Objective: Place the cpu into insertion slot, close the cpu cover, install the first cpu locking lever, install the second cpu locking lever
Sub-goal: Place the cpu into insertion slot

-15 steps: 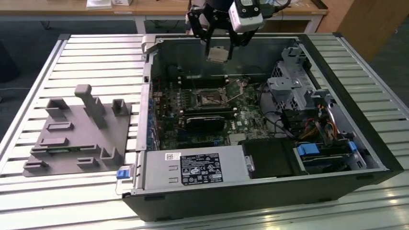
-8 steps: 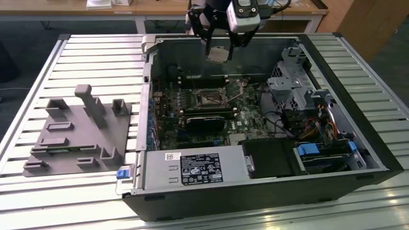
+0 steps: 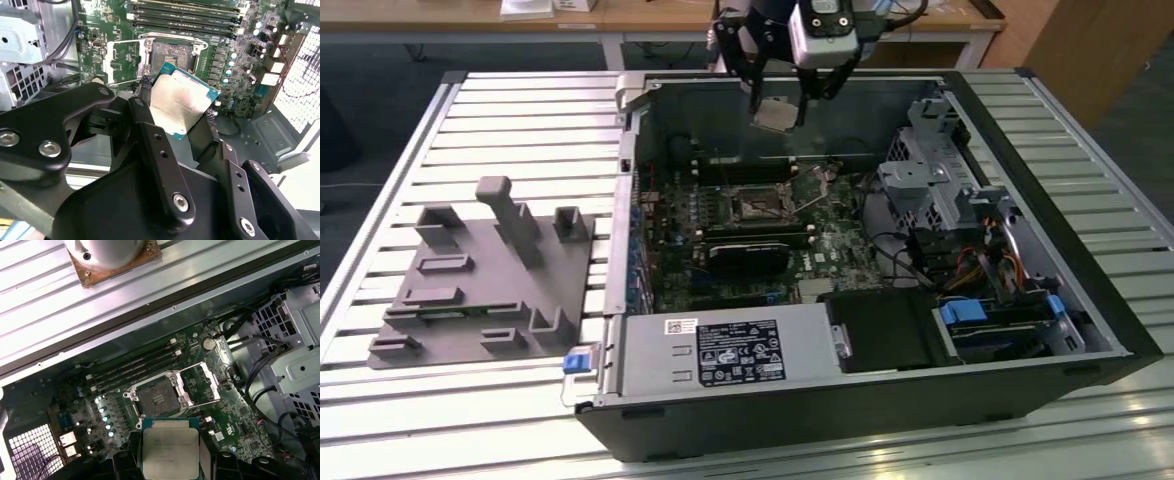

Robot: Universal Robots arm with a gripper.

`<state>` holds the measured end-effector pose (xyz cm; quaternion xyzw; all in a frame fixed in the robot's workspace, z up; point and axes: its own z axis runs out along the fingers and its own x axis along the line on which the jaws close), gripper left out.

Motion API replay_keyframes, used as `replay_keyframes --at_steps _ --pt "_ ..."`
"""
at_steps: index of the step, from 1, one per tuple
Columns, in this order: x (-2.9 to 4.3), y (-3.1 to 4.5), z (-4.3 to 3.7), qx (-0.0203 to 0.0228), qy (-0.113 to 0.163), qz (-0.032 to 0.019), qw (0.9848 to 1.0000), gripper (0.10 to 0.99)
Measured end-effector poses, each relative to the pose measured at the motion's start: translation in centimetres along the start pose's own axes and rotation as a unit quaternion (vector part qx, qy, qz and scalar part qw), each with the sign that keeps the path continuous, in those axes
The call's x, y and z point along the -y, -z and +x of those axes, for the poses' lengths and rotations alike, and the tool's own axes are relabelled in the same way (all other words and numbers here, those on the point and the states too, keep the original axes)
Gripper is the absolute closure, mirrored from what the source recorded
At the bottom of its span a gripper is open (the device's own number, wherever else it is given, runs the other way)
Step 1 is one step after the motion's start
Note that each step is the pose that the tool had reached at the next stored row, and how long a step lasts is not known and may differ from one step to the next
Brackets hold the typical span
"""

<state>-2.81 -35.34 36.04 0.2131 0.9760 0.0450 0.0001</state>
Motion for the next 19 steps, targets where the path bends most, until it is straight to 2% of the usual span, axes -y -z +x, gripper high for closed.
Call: replay_keyframes --at_steps 11,19 --pt "0.00 -0.03 0.00 0.0034 -0.038 -0.0007 0.9993 0.545" --pt "-0.01 -0.06 0.00 0.0060 -0.068 -0.0013 0.9977 0.545"
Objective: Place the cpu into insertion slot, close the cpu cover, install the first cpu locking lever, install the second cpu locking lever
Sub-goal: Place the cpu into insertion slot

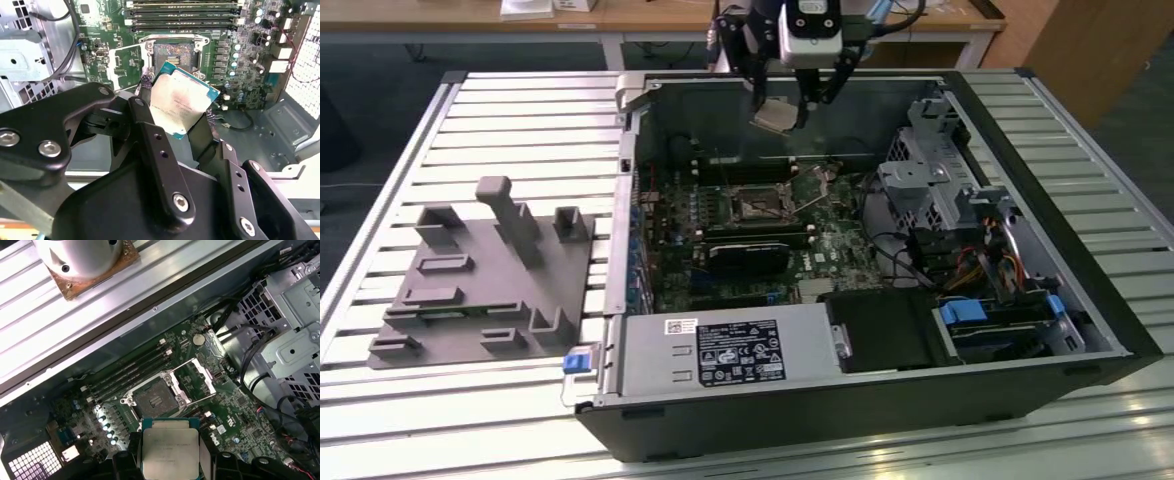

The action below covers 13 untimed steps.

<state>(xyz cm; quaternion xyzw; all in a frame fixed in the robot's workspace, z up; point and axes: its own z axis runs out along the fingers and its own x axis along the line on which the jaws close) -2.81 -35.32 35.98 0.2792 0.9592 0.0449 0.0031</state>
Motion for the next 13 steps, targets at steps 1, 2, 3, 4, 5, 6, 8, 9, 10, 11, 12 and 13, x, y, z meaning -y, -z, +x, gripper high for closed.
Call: replay_keyframes --at_steps 1,2,3,4,5,6,8,9,10,11,12,13 --pt "0.00 0.00 0.00 0.0003 -0.003 -0.0001 1.0000 0.545" --pt "0.00 0.00 0.00 0.0006 -0.006 -0.0001 1.0000 0.545" --pt "0.00 -0.01 0.00 0.0009 -0.010 -0.0002 0.9999 0.545" --pt "0.00 -0.01 0.00 0.0012 -0.013 -0.0002 0.9999 0.545" --pt "0.00 -0.01 0.00 0.0015 -0.017 -0.0003 0.9999 0.545" --pt "-0.01 -0.02 0.00 0.0017 -0.020 -0.0004 0.9998 0.545" --pt "-0.01 -0.02 0.00 0.0023 -0.026 -0.0005 0.9997 0.545" --pt "-0.01 -0.03 0.01 0.0026 -0.030 -0.0006 0.9996 0.545" --pt "-0.01 -0.03 0.01 0.0029 -0.033 -0.0007 0.9995 0.545" --pt "-0.01 -0.03 0.01 0.0032 -0.036 -0.0007 0.9993 0.545" --pt "-0.01 -0.03 0.01 0.0035 -0.040 -0.0007 0.9992 0.545" --pt "-0.01 -0.03 0.01 0.0038 -0.043 -0.0008 0.9991 0.545"
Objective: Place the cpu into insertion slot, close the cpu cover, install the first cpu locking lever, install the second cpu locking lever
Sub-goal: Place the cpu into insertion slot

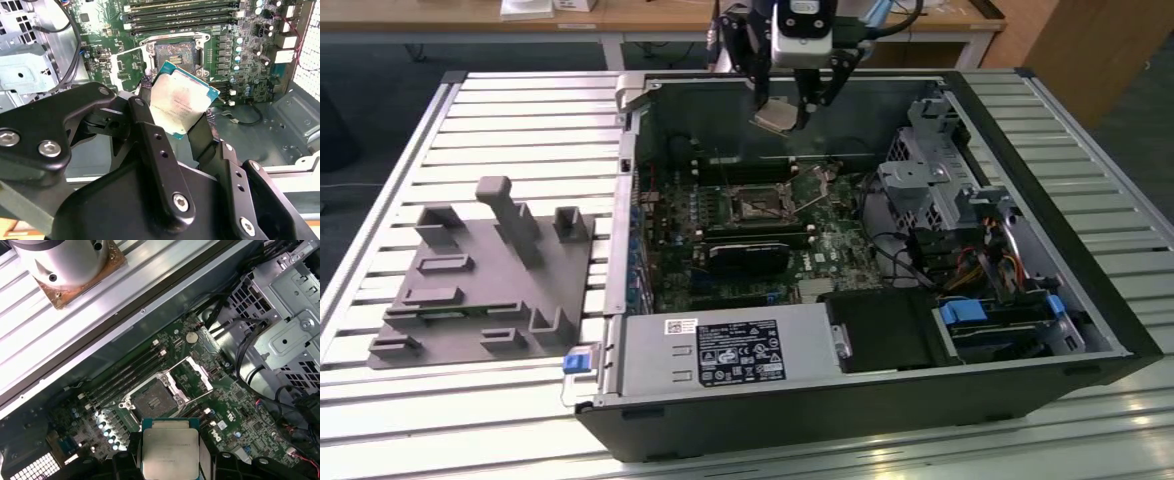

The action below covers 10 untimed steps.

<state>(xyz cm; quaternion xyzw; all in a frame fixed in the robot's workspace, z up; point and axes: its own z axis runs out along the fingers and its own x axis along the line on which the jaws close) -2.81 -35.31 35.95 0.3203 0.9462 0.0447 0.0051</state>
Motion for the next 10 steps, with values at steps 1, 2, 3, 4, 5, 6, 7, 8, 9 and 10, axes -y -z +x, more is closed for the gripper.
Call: replay_keyframes --at_steps 1,2,3,4,5,6,7,8,9,10 --pt "0.00 0.00 0.00 0.0003 -0.003 -0.0001 1.0000 0.545" --pt "0.00 -0.01 0.00 0.0006 -0.007 -0.0001 1.0000 0.545" --pt "0.00 -0.01 0.00 0.0009 -0.010 -0.0002 1.0000 0.545" --pt "0.00 -0.01 0.01 0.0011 -0.013 -0.0003 0.9999 0.545" --pt "0.00 -0.02 0.01 0.0015 -0.017 -0.0003 0.9999 0.545" --pt "-0.01 -0.02 0.01 0.0018 -0.020 -0.0004 0.9998 0.545" --pt "-0.01 -0.02 0.01 0.0020 -0.023 -0.0004 0.9997 0.545" --pt "-0.01 -0.02 0.01 0.0023 -0.026 -0.0005 0.9996 0.545" --pt "-0.01 -0.03 0.01 0.0026 -0.030 -0.0006 0.9996 0.545" --pt "-0.01 -0.03 0.01 0.0029 -0.033 -0.0006 0.9994 0.545"
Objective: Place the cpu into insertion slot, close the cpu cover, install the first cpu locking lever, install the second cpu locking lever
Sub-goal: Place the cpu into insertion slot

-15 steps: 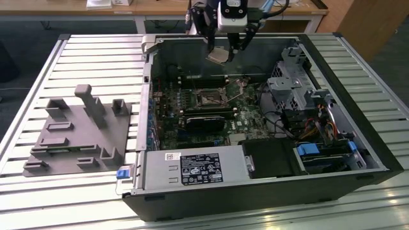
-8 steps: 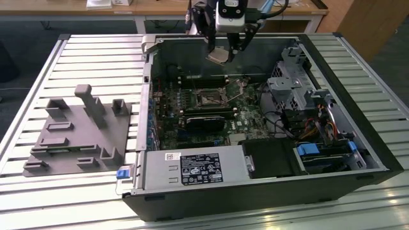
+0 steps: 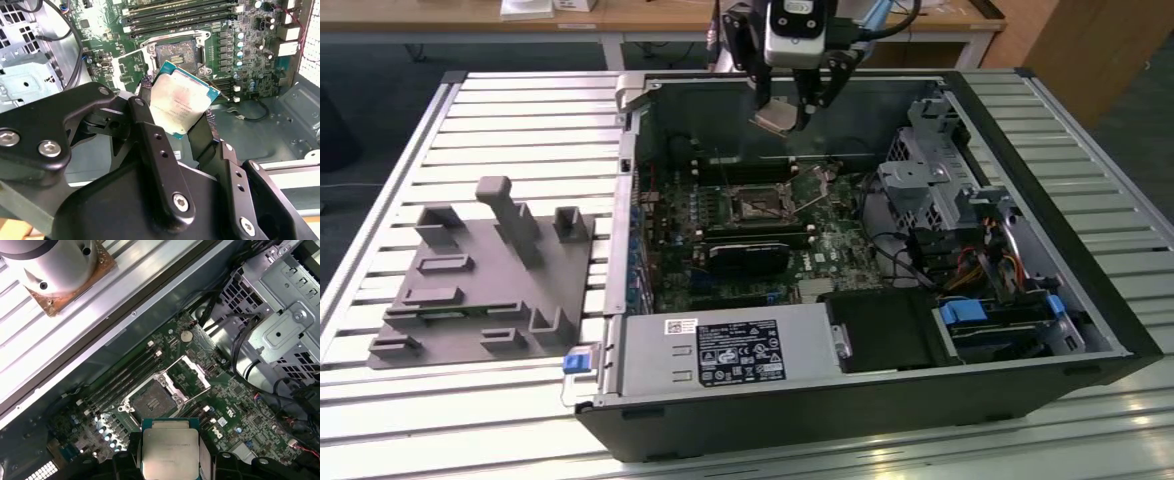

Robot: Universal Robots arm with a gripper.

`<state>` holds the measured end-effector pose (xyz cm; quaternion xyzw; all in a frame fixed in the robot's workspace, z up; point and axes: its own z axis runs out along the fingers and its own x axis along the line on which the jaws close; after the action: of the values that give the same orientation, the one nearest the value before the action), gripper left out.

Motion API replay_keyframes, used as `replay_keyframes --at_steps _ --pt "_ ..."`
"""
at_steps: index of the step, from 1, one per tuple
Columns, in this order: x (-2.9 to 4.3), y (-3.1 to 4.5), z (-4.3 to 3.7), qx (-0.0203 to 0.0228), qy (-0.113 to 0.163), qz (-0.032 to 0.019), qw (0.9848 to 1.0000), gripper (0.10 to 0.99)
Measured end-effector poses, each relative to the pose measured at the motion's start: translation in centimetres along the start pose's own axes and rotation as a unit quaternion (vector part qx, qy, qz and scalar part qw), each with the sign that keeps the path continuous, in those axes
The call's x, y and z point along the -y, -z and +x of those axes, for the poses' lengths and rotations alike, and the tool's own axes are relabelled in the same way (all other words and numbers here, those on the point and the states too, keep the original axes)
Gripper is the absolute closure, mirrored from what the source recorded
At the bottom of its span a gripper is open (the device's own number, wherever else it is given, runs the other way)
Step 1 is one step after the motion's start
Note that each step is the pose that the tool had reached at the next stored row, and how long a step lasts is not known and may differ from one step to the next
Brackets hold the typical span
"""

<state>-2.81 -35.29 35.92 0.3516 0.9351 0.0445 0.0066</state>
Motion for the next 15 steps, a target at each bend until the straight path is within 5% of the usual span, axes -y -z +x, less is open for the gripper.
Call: replay_keyframes --at_steps 15 --pt "-0.02 -0.04 0.02 0.0044 -0.050 -0.0010 0.9987 0.545"
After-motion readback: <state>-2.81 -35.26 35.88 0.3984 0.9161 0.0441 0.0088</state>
